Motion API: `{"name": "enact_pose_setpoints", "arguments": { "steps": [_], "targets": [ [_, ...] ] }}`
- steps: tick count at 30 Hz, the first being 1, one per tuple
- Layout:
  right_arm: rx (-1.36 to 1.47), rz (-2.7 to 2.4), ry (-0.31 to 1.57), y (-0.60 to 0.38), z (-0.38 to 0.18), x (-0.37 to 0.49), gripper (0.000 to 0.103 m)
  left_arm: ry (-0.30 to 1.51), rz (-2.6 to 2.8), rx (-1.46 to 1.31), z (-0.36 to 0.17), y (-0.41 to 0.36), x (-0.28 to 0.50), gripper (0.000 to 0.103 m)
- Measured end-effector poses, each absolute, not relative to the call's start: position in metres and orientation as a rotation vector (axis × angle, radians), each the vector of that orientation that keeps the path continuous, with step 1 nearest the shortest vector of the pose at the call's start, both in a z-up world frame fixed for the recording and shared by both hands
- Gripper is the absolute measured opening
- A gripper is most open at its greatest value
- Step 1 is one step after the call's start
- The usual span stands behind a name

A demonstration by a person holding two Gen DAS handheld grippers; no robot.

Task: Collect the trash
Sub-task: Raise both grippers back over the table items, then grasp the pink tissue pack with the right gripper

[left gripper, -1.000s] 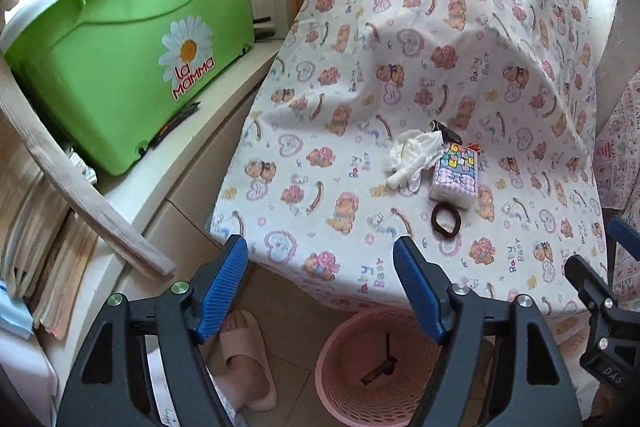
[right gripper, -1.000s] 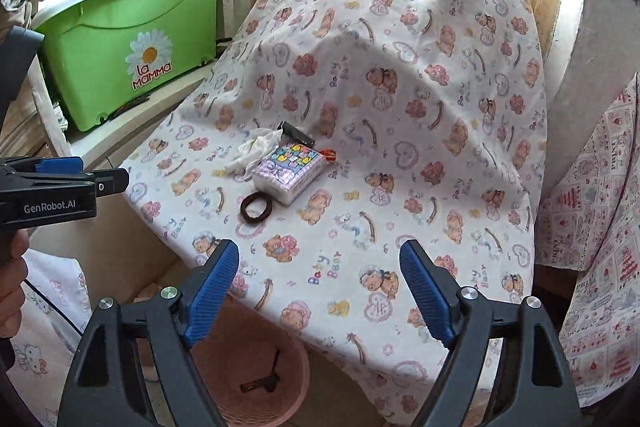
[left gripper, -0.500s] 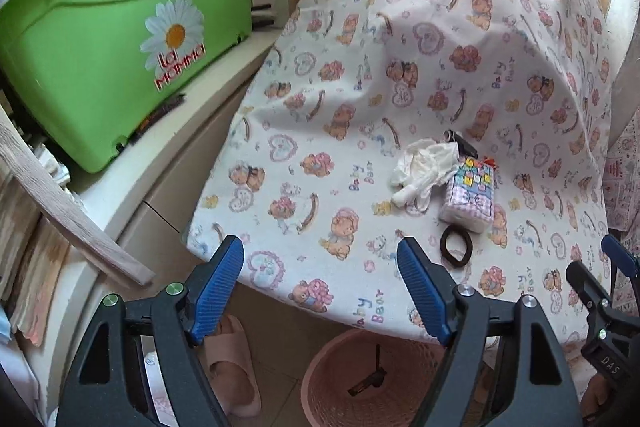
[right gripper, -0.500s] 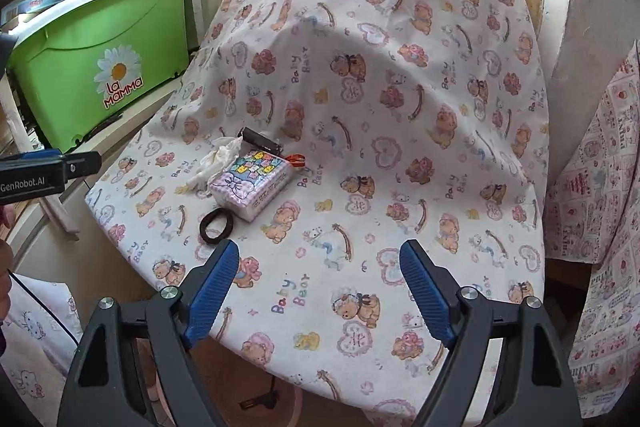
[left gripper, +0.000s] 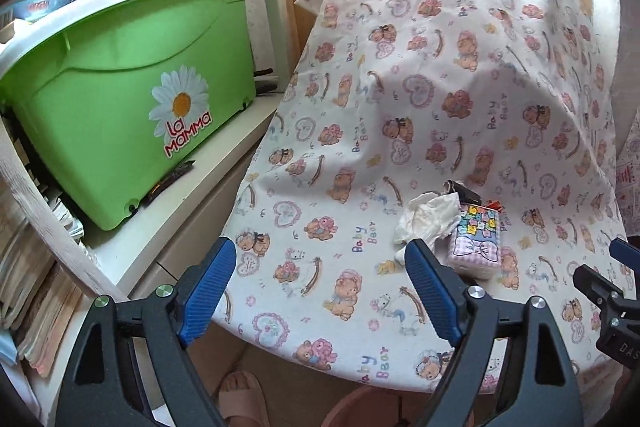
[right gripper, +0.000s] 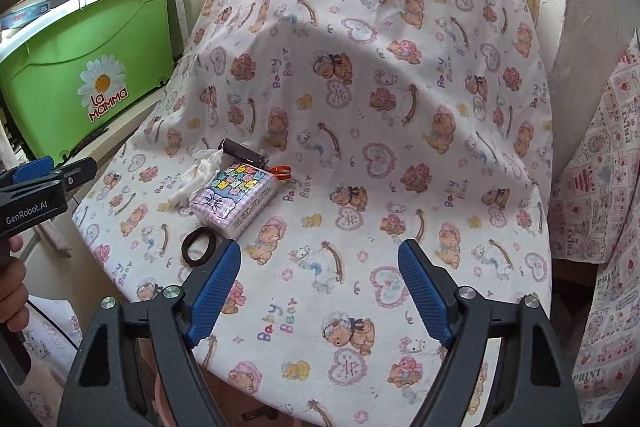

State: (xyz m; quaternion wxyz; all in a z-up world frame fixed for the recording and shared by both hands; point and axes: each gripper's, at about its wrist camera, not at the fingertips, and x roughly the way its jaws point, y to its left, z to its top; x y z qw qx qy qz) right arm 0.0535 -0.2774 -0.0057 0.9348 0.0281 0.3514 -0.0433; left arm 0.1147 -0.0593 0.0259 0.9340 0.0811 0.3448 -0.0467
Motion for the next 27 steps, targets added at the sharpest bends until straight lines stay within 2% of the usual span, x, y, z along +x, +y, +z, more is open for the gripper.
{"name": "enact_pose_setpoints", "arguments": {
  "steps": [7, 9, 11, 14, 23, 25, 27],
  "targets": [
    [0.104, -0.110, 0.751, -0.287, -0.012, 0.057, 0.079, 0.900, -0.124, 0.071, 0.002, -0.054, 0.131, 0.085],
    [0.126, -0.098, 0.767, -0.288, -0.016, 0.058, 0.079, 0.948, -0.127, 0.044, -0.007, -0.051, 0.136, 0.080],
    [0.125, -0.087, 0.780, -0.285, -0.019, 0.061, 0.079, 0.978, -0.126, 0.031, -0.013, -0.051, 0.140, 0.067],
    [0.103, -0.083, 0.779, -0.278, -0.022, 0.063, 0.079, 0.990, -0.113, 0.022, -0.017, -0.050, 0.143, 0.065],
    [0.152, -0.040, 0.734, -0.249, -0.015, 0.086, 0.079, 0.970, -0.059, 0.029, -0.009, -0.039, 0.144, 0.065],
    [0.161, -0.028, 0.729, -0.239, -0.015, 0.096, 0.084, 0.970, -0.035, 0.025, -0.010, -0.034, 0.146, 0.067],
    [0.170, -0.014, 0.728, -0.228, -0.017, 0.108, 0.085, 0.970, -0.012, 0.023, -0.011, -0.030, 0.147, 0.067]
  ]
}}
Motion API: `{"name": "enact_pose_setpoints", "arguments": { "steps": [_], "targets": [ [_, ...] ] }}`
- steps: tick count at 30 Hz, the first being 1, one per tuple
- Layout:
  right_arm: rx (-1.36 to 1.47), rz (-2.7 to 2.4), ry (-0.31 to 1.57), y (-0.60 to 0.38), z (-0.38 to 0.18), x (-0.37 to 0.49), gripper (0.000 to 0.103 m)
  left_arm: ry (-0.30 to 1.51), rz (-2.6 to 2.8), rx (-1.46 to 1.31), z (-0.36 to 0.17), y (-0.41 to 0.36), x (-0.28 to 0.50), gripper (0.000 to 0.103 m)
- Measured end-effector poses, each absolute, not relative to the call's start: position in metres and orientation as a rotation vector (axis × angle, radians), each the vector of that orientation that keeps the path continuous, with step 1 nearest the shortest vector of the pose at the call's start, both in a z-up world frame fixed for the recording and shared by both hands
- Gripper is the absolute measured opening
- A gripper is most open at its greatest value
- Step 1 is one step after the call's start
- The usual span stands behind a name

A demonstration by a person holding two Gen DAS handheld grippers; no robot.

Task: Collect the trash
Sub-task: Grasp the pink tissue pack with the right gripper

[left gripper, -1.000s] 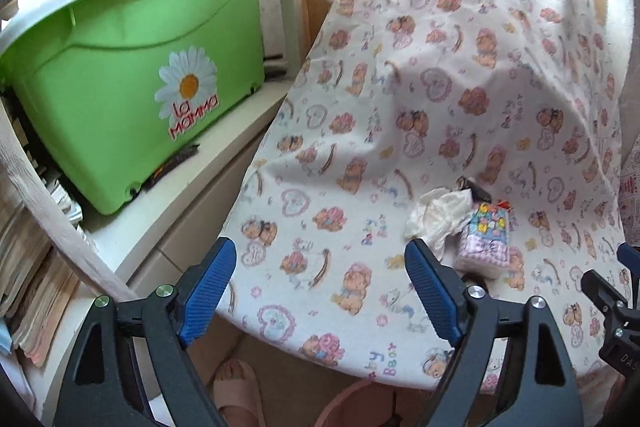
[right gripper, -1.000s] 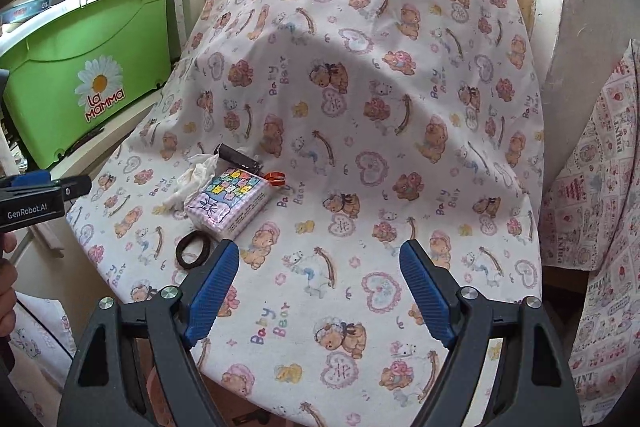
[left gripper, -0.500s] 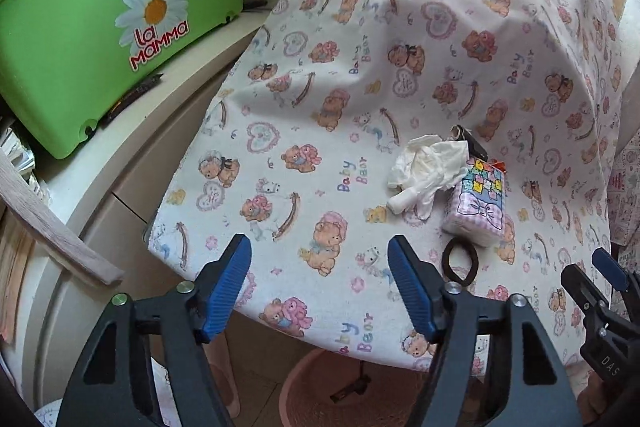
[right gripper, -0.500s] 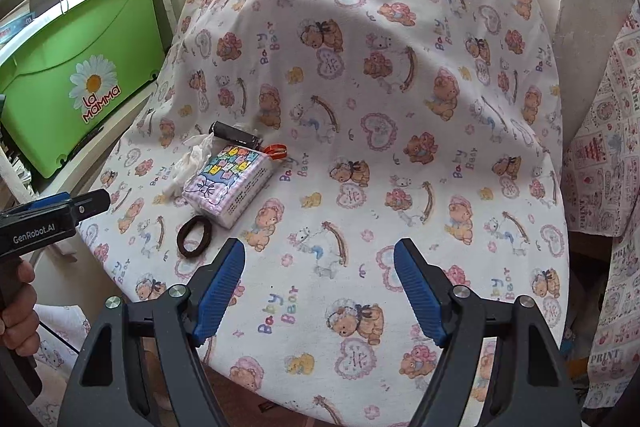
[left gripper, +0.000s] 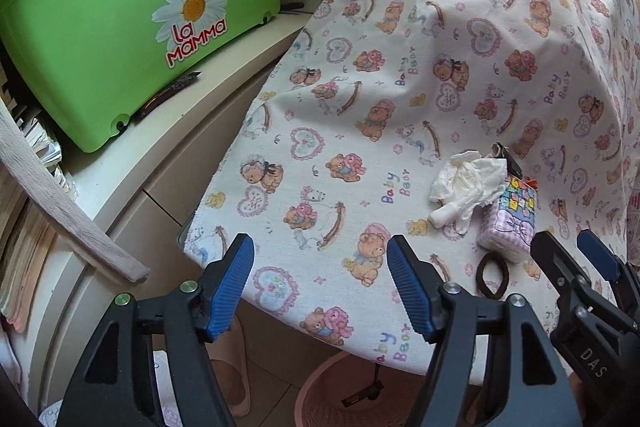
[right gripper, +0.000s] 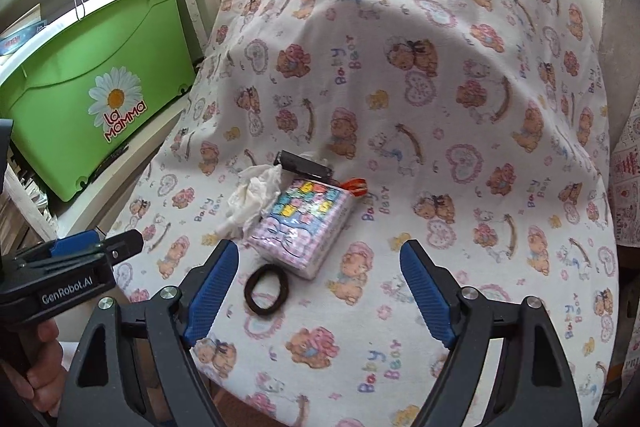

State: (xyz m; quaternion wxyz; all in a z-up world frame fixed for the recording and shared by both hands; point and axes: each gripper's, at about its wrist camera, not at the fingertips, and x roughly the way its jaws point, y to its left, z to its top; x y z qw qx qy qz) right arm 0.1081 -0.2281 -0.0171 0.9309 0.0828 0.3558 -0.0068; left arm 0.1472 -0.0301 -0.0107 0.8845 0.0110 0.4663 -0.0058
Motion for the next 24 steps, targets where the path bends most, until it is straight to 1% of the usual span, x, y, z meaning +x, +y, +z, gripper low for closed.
{"name": "enact_pose_setpoints", "arguments": {
  "steps": [6, 13, 14, 16, 18, 24],
  "targets": [
    [0.117, -0.090, 0.754, -0.202, -0.036, 0.138, 0.085, 0.985, 0.004, 0.007, -0.014, -0.022, 0.150, 0.068],
    [0.074, -0.170, 0.774, -0.193, -0.057, 0.153, 0.084, 1.001, 0.007, -0.008, -0.016, -0.017, 0.149, 0.069],
    [0.069, -0.175, 0.778, -0.193, -0.060, 0.154, 0.083, 1.001, 0.005, -0.011, -0.015, -0.017, 0.148, 0.069],
    [0.064, -0.173, 0.773, -0.190, -0.061, 0.156, 0.070, 0.997, 0.004, -0.013, -0.014, -0.018, 0.148, 0.069],
    [0.048, -0.179, 0.763, -0.188, -0.060, 0.155, 0.062, 0.994, 0.002, -0.010, -0.014, -0.020, 0.148, 0.070],
    [0.037, -0.176, 0.779, -0.198, -0.051, 0.144, 0.058, 0.992, -0.020, 0.015, -0.017, -0.032, 0.145, 0.070]
  ]
}}
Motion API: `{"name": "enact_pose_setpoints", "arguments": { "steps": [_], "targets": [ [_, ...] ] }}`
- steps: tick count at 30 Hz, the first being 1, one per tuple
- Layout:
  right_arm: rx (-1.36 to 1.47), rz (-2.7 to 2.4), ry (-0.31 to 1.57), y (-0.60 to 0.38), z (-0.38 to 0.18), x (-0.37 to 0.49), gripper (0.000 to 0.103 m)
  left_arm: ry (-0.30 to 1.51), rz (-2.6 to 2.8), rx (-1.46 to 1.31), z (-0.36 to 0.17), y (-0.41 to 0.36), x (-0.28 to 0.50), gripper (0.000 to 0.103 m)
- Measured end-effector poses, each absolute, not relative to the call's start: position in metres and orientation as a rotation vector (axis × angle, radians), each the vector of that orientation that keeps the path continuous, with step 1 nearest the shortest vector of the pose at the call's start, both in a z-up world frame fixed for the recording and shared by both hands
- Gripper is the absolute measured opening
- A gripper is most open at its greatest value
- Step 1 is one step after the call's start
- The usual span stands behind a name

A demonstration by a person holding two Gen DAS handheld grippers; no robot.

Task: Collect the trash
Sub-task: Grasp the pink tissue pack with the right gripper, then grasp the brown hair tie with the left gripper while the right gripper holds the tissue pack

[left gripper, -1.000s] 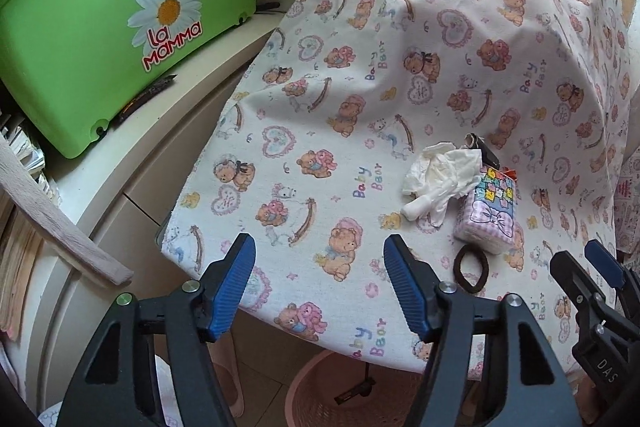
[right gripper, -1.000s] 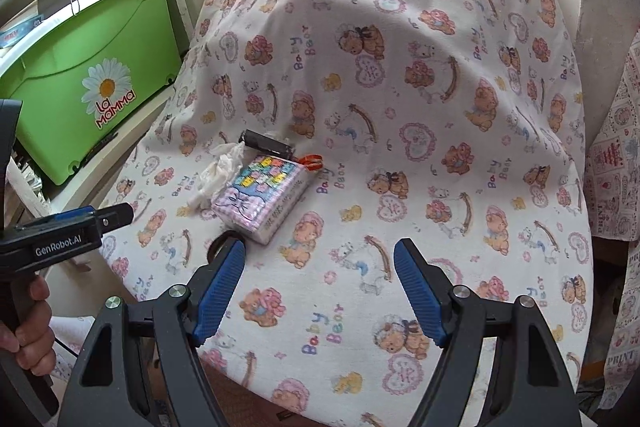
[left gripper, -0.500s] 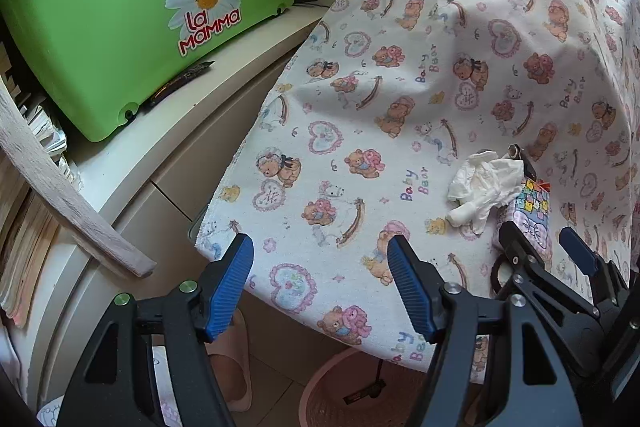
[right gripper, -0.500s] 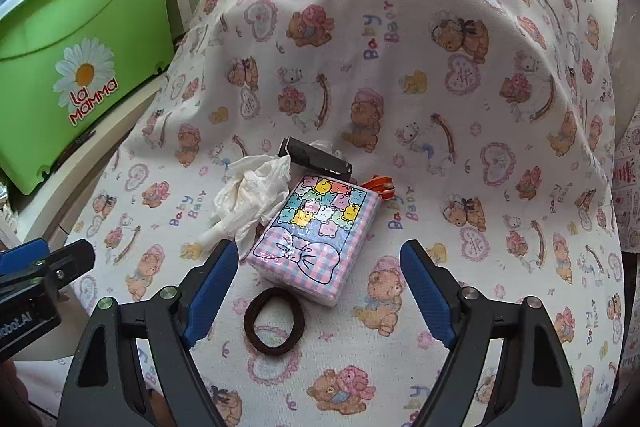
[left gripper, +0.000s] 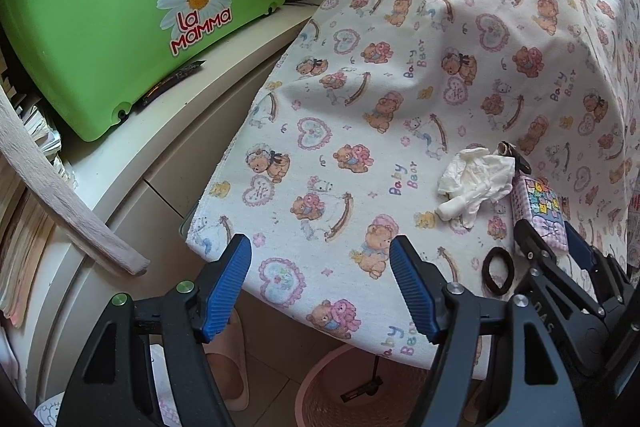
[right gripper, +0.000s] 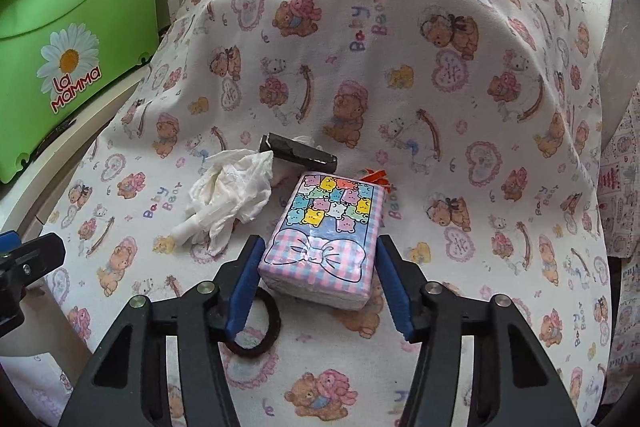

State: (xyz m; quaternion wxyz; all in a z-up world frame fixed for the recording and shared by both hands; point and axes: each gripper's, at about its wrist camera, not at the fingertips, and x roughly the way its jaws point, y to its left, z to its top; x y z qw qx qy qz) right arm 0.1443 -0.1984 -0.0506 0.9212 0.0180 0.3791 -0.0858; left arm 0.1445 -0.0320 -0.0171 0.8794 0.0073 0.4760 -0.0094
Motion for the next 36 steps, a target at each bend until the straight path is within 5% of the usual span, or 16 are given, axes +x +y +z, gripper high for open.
{"name": "enact_pose_setpoints", "arguments": {
  "steps": [27, 31, 36],
  "targets": [
    [0.145, -0.028, 0.812, -0.294, -0.016, 0.067, 0.058, 0.977, -0.241, 0.109, -0.033, -0.094, 0.104, 0.069],
    [0.115, -0.034, 0.818, -0.289, -0.019, 0.065, 0.058, 0.982, -0.286, 0.100, -0.042, -0.110, 0.105, 0.056],
    [0.077, -0.063, 0.812, -0.286, -0.020, 0.065, 0.058, 0.902, -0.302, 0.168, -0.037, -0.133, 0.102, 0.056]
  ]
}}
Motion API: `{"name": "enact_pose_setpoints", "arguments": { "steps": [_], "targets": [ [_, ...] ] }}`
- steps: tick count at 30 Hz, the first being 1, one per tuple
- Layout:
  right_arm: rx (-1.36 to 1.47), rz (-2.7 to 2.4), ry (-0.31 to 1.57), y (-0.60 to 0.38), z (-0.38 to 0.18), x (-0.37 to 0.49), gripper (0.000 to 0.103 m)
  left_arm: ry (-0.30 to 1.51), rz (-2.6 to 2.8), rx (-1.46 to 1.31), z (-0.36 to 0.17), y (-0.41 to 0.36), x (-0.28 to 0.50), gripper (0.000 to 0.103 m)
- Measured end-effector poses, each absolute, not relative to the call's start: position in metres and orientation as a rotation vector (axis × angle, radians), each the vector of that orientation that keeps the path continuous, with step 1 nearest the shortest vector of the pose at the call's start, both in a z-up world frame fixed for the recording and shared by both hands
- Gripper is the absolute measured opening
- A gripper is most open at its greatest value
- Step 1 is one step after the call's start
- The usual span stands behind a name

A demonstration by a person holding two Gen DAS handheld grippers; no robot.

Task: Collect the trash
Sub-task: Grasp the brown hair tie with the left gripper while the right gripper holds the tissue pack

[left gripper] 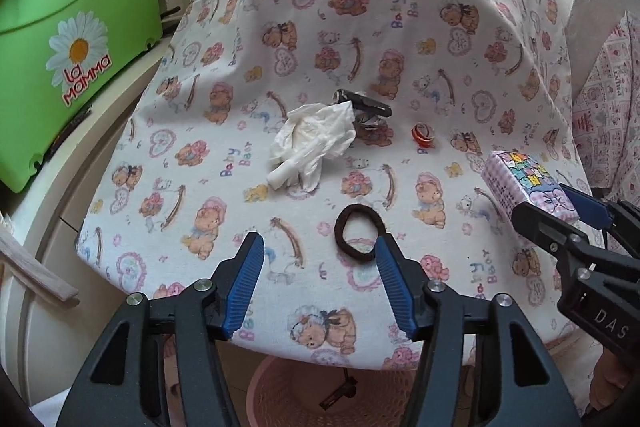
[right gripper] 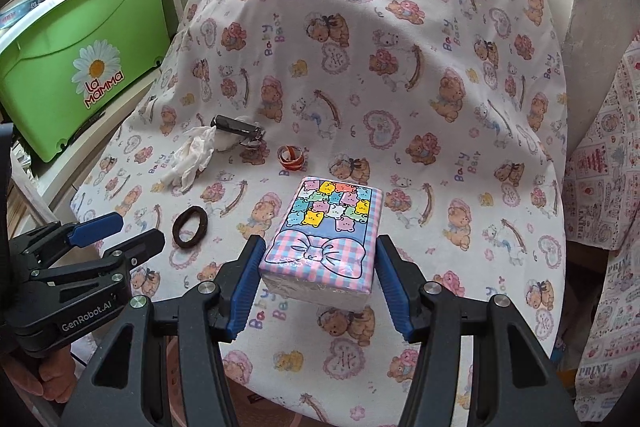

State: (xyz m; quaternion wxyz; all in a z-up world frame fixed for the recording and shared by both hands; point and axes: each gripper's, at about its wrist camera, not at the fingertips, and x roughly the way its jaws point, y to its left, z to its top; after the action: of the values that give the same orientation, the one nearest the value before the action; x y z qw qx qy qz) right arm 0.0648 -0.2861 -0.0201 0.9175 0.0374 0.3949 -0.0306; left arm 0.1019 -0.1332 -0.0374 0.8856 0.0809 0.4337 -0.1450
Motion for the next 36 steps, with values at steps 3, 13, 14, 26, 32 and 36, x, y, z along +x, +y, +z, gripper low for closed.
{"name": "enact_pose_setpoints", "arguments": {
  "steps": [3, 13, 14, 26, 32, 36],
  "targets": [
    [0.072, -0.081, 0.824, -0.287, -0.024, 0.066, 0.058, 0.901, -0.310, 0.239, -0.045, -0.146, 0.102, 0.062],
    [0.149, -0.109, 0.807, -0.301, -0.018, 0.065, 0.058, 0.912, -0.285, 0.245, -0.063, -0.161, 0.112, 0.064],
    [0.159, -0.110, 0.806, -0.302, -0.018, 0.064, 0.058, 0.911, -0.283, 0.239, -0.063, -0.161, 0.112, 0.064],
    [0.181, -0.101, 0.762, -0.304, -0.009, 0.054, 0.058, 0.926, -0.310, 0.196, -0.060, -0.155, 0.112, 0.015],
    [0.191, -0.098, 0.757, -0.306, -0.009, 0.052, 0.058, 0.978, -0.301, 0.083, -0.057, -0.136, 0.122, 0.006],
    [0.193, -0.102, 0.749, -0.308, -0.008, 0.050, 0.058, 0.976, -0.321, 0.102, -0.051, -0.135, 0.114, 0.006]
  ]
}}
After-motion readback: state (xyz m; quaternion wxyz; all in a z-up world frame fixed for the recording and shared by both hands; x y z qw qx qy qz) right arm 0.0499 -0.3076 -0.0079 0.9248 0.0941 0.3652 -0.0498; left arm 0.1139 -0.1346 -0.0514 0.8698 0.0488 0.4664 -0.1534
